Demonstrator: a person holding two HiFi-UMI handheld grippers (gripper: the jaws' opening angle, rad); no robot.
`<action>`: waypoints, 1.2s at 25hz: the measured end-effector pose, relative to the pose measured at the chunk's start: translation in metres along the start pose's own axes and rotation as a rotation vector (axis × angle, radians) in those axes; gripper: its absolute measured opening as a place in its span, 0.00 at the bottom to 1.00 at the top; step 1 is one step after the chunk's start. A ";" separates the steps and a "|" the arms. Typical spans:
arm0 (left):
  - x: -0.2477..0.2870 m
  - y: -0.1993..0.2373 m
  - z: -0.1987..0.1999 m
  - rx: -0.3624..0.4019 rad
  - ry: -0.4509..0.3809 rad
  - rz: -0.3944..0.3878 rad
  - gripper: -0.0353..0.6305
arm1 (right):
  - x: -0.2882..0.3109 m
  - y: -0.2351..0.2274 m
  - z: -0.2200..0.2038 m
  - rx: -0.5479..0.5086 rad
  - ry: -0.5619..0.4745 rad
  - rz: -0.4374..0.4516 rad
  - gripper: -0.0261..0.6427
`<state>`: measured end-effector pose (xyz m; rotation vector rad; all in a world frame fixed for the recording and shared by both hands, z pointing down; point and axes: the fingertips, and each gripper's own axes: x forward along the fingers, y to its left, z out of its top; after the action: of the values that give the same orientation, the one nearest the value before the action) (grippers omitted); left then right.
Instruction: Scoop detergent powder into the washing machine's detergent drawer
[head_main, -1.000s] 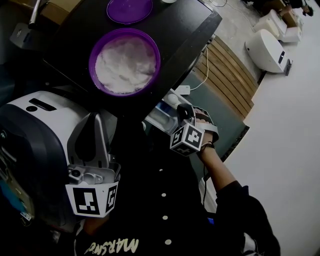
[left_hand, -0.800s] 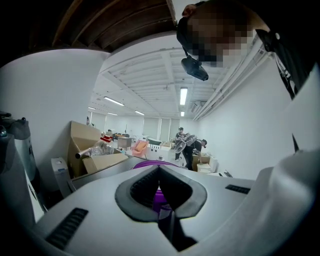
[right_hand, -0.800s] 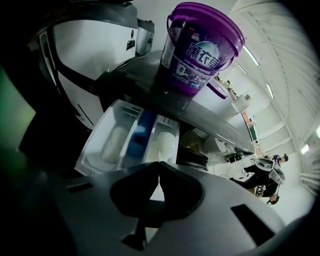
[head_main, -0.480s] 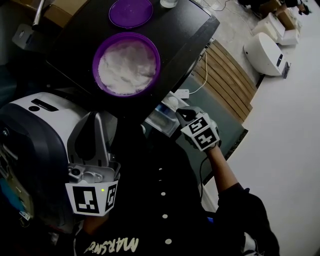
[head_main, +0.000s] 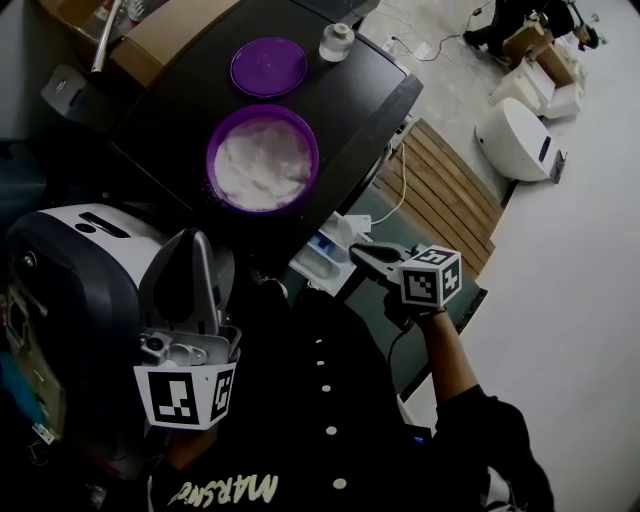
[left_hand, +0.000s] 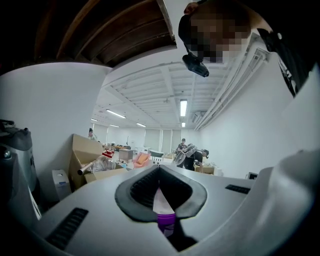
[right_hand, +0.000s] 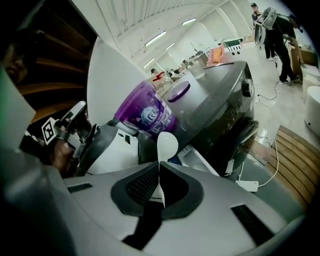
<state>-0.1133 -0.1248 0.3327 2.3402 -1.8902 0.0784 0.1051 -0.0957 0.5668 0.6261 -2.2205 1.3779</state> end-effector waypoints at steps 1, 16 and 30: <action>-0.001 0.001 0.003 0.000 -0.009 0.003 0.08 | -0.006 0.010 0.009 -0.005 -0.019 0.022 0.09; -0.013 0.020 0.035 0.025 -0.107 0.055 0.08 | -0.021 0.112 0.123 -0.282 -0.035 0.145 0.09; -0.020 0.034 0.029 0.014 -0.097 0.090 0.08 | 0.020 0.111 0.138 -0.326 0.097 0.088 0.09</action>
<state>-0.1521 -0.1159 0.3041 2.3062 -2.0462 -0.0135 0.0049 -0.1797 0.4454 0.3435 -2.3455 1.0270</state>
